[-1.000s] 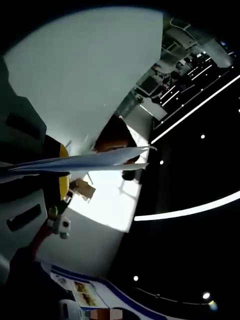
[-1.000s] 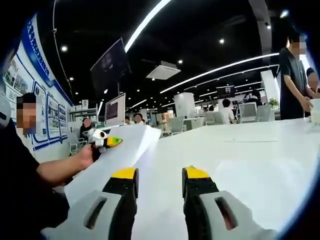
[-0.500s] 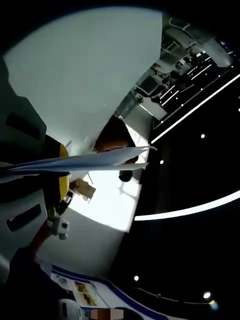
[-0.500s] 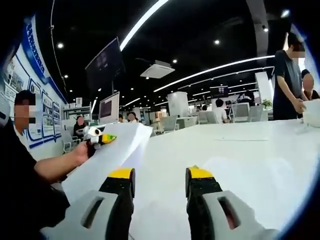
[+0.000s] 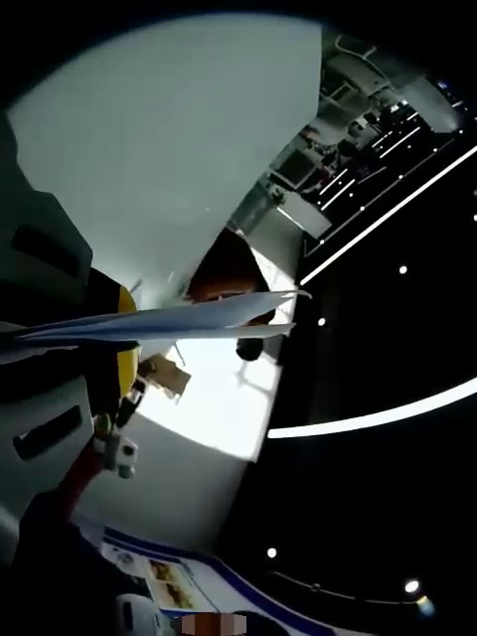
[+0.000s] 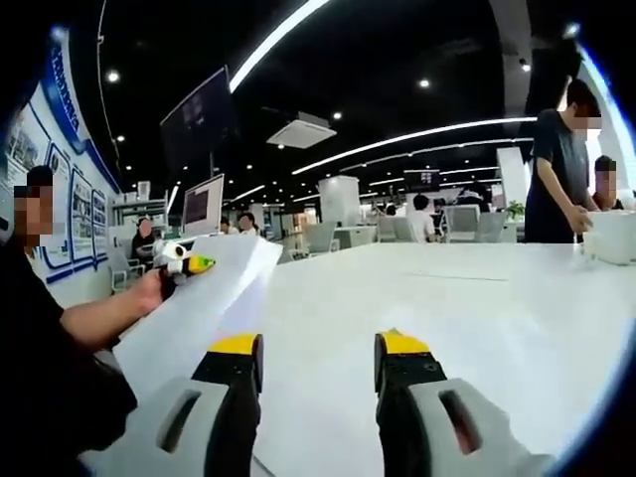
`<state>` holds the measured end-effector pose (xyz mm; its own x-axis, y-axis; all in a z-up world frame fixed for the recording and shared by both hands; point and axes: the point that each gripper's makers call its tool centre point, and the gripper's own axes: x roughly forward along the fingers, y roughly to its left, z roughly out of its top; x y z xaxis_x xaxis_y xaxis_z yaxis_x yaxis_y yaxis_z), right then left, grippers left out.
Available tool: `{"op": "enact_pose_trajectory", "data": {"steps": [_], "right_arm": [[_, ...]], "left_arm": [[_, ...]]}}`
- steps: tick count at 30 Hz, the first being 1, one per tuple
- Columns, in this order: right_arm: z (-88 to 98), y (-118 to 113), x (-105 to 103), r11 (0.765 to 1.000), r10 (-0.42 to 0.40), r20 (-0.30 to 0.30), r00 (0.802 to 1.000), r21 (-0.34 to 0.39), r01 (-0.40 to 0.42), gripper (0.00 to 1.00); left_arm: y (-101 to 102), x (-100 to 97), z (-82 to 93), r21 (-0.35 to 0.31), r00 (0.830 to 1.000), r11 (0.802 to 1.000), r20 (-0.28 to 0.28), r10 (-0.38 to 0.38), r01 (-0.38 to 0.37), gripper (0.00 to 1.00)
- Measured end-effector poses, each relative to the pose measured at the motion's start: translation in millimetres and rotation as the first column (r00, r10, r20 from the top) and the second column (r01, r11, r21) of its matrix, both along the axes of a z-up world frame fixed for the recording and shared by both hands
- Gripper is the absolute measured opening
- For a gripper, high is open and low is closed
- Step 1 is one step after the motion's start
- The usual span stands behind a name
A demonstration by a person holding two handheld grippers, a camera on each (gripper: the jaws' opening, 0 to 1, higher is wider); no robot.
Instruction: Organize the stack of printing papers by aligning and flattening the scattered papers on the table
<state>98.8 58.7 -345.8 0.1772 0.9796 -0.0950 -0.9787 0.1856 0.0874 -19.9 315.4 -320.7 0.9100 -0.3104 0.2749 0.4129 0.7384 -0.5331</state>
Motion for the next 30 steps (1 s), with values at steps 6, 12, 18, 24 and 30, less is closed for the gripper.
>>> {"op": "enact_pose_trajectory", "data": {"steps": [6, 12, 18, 24, 30], "right_arm": [[-2.4, -7, 4, 1.000, -0.016, 0.004, 1.000, -0.025, 0.017, 0.44], [-4.4, -16, 15, 0.999, -0.041, 0.004, 0.999, -0.034, 0.041, 0.48], [-5.5, -23, 27, 0.997, -0.060, 0.003, 0.998, -0.040, 0.060, 0.51], [-5.4, -28, 29, 0.996, -0.070, 0.004, 0.998, -0.048, 0.070, 0.52], [-1.8, -28, 20, 0.995, -0.081, 0.009, 0.997, -0.051, 0.081, 0.53]], "left_arm": [[0, 0.1, -0.2, 0.001, 1.000, 1.000, 0.000, 0.000, 0.000, 0.06], [0, 0.1, -0.3, 0.002, 1.000, 1.000, -0.001, 0.001, -0.001, 0.06], [0, -0.1, -0.3, 0.003, 1.000, 1.000, -0.001, 0.001, -0.001, 0.06], [0, -0.3, -0.3, 0.003, 1.000, 1.000, -0.001, 0.001, -0.001, 0.06], [-1, -0.6, -0.2, 0.004, 1.000, 1.000, -0.001, 0.001, -0.001, 0.06]]}}
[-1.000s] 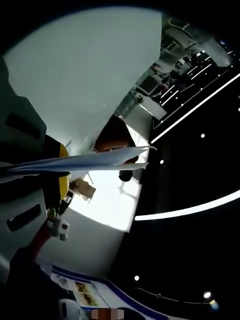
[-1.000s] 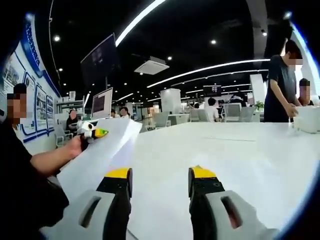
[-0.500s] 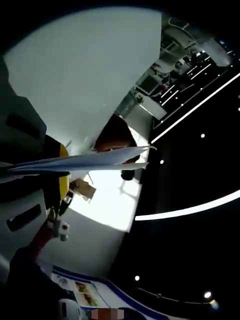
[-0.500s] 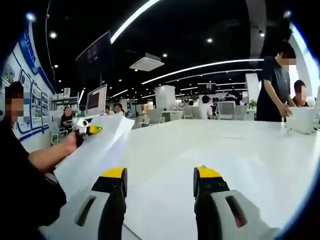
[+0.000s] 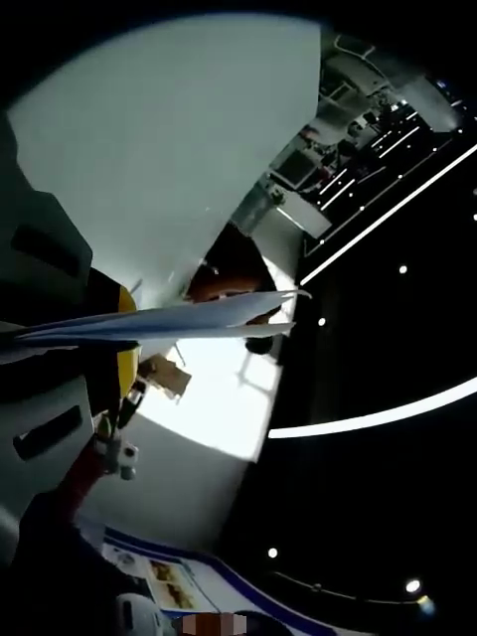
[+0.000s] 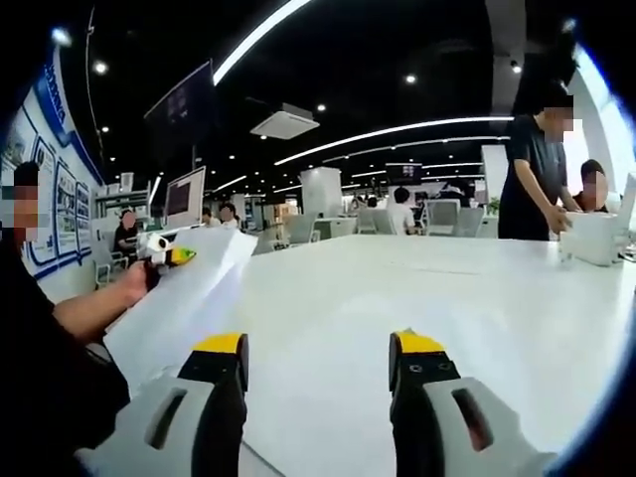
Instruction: Organize the stack of printing papers by aligning and flattening the scattered papers on the table
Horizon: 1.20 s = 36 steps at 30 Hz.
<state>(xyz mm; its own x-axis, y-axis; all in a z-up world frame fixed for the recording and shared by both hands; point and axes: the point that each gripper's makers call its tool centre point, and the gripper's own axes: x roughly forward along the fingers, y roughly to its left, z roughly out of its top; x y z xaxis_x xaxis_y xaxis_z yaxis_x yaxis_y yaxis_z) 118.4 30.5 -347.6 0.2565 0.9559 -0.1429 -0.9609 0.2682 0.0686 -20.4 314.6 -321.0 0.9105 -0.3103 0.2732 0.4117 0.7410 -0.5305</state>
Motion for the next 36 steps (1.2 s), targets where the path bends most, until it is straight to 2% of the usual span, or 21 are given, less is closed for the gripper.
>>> {"op": "enact_pose_trajectory", "data": {"steps": [14, 22, 32, 36], "right_arm": [[4.0, -4, 0, 1.000, -0.025, 0.012, 1.000, -0.012, 0.025, 0.53], [4.9, -6, 9, 0.998, -0.047, 0.034, 0.998, -0.037, 0.048, 0.55], [3.3, 0, 3, 0.997, -0.061, 0.032, 0.998, -0.054, 0.063, 0.57], [3.3, -3, 14, 0.996, -0.066, 0.031, 0.997, -0.060, 0.068, 0.57]], "left_arm": [[-8, -1.2, 0.3, 0.001, 1.000, 1.000, -0.001, 0.000, 0.000, 0.06], [-12, -2.2, 0.7, 0.002, 1.000, 1.000, -0.001, 0.001, -0.001, 0.06], [-16, -2.9, 0.8, 0.006, 1.000, 1.000, -0.001, 0.001, -0.001, 0.06], [-16, -3.2, 0.9, 0.006, 1.000, 1.000, -0.001, 0.001, -0.001, 0.06]]}}
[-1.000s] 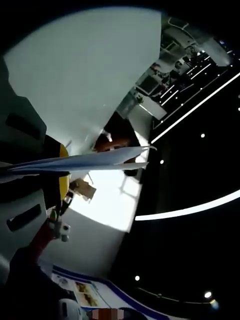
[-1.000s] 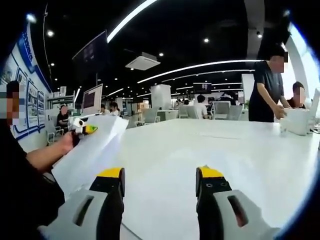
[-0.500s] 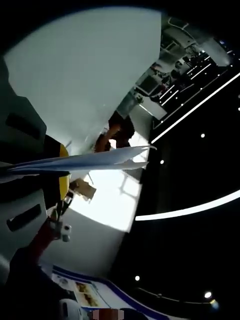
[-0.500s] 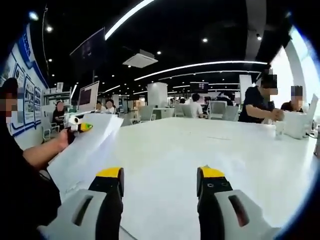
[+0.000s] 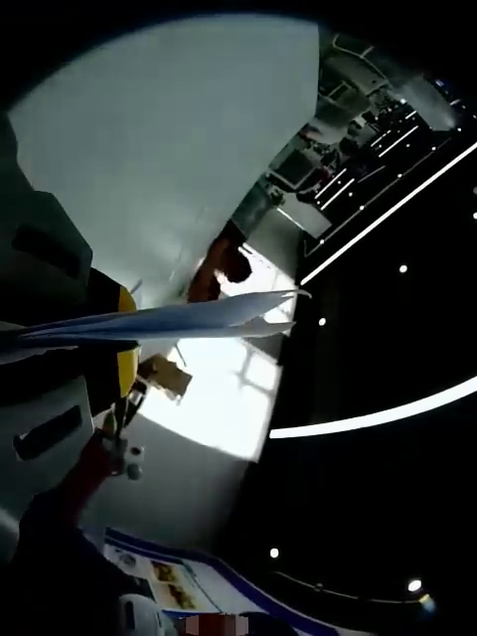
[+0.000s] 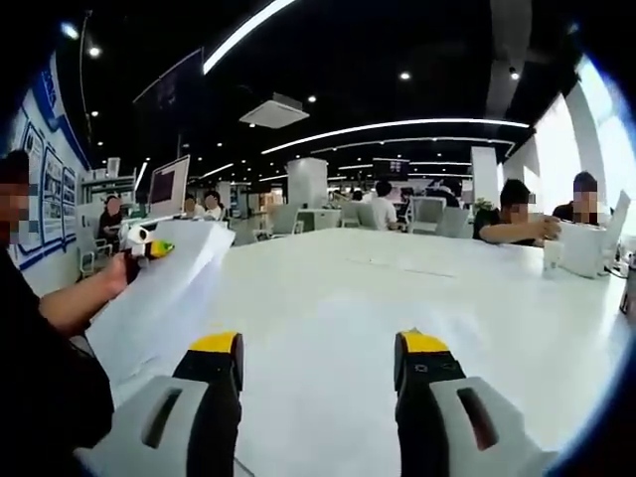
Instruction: Organize the stack of printing papers by aligning and flattening the scattered papers on the table
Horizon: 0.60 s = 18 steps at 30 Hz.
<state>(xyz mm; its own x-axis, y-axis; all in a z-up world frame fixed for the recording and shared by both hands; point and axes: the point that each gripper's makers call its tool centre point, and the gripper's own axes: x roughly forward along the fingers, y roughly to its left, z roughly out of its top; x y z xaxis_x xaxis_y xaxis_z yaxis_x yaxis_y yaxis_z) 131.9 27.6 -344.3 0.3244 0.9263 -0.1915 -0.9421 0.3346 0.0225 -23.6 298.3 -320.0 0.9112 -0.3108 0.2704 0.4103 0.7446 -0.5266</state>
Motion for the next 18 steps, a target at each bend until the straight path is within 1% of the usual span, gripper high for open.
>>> {"op": "enact_pose_trajectory", "data": {"steps": [2, 5, 8, 9, 16, 18], "right_arm": [[-0.2, 0, 3, 1.000, -0.001, -0.001, 1.000, -0.001, 0.001, 0.57], [-3.0, -3, 15, 1.000, -0.003, 0.002, 1.000, -0.017, 0.003, 0.58], [-5.8, -2, 16, 0.999, -0.005, 0.000, 1.000, -0.033, 0.005, 0.58], [-7.0, -3, 20, 0.999, -0.007, -0.001, 1.000, -0.036, 0.007, 0.59], [-4.6, -7, 29, 0.999, -0.022, -0.002, 1.000, -0.041, 0.022, 0.59], [-3.6, -5, 26, 0.999, -0.026, -0.002, 1.000, -0.041, 0.026, 0.59]], "left_arm": [[0, 0.0, 0.0, 0.001, 1.000, 1.000, 0.000, 0.000, 0.000, 0.06], [1, 0.2, 0.0, 0.001, 1.000, 1.000, 0.000, 0.000, 0.000, 0.06], [1, 0.4, -0.3, 0.002, 1.000, 1.000, -0.002, 0.000, 0.000, 0.06], [1, 0.6, -0.4, 0.003, 1.000, 1.000, -0.002, 0.000, 0.000, 0.06], [4, 1.0, -0.6, 0.004, 1.000, 1.000, -0.003, 0.000, 0.000, 0.06], [4, 1.1, -0.6, 0.004, 1.000, 1.000, -0.003, 0.000, 0.000, 0.06]]}}
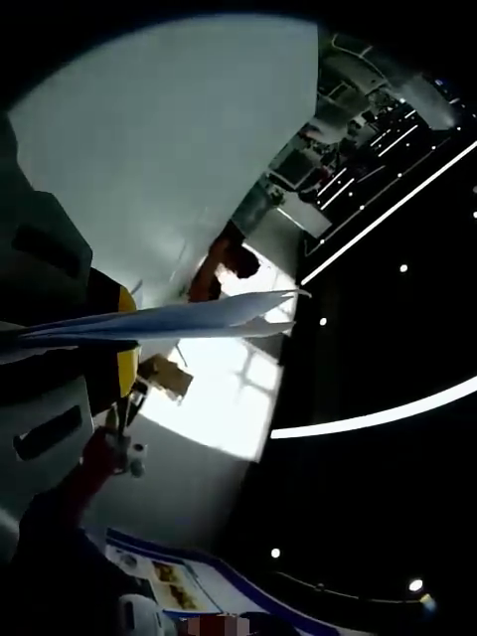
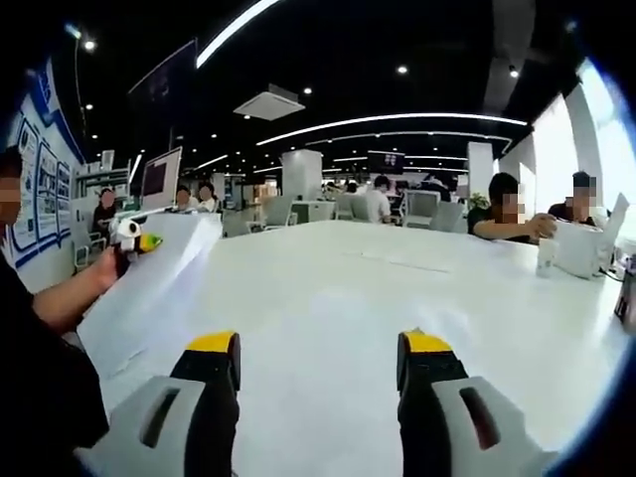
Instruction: Organize the stack of printing papers by aligning and flattening the scattered papers on the table
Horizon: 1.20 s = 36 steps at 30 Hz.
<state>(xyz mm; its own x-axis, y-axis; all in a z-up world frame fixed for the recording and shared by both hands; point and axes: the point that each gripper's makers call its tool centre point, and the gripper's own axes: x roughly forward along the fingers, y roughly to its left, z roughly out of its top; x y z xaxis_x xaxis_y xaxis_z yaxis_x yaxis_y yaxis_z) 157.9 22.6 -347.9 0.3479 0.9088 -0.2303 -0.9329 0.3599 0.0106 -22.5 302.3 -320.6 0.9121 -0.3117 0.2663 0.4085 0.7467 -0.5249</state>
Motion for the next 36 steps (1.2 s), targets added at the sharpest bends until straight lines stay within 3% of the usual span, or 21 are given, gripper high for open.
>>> {"op": "enact_pose_trajectory", "data": {"steps": [21, 36], "right_arm": [[5.3, 2, 11, 0.999, -0.034, 0.002, 0.999, -0.011, 0.034, 0.62], [3.5, -1, 37, 0.998, -0.061, -0.003, 0.998, -0.022, 0.061, 0.65]], "left_arm": [[3, 0.4, -0.2, 0.003, 1.000, 1.000, 0.000, 0.001, -0.001, 0.06], [5, 1.0, -1.2, 0.005, 1.000, 1.000, -0.003, 0.000, 0.000, 0.06]]}}
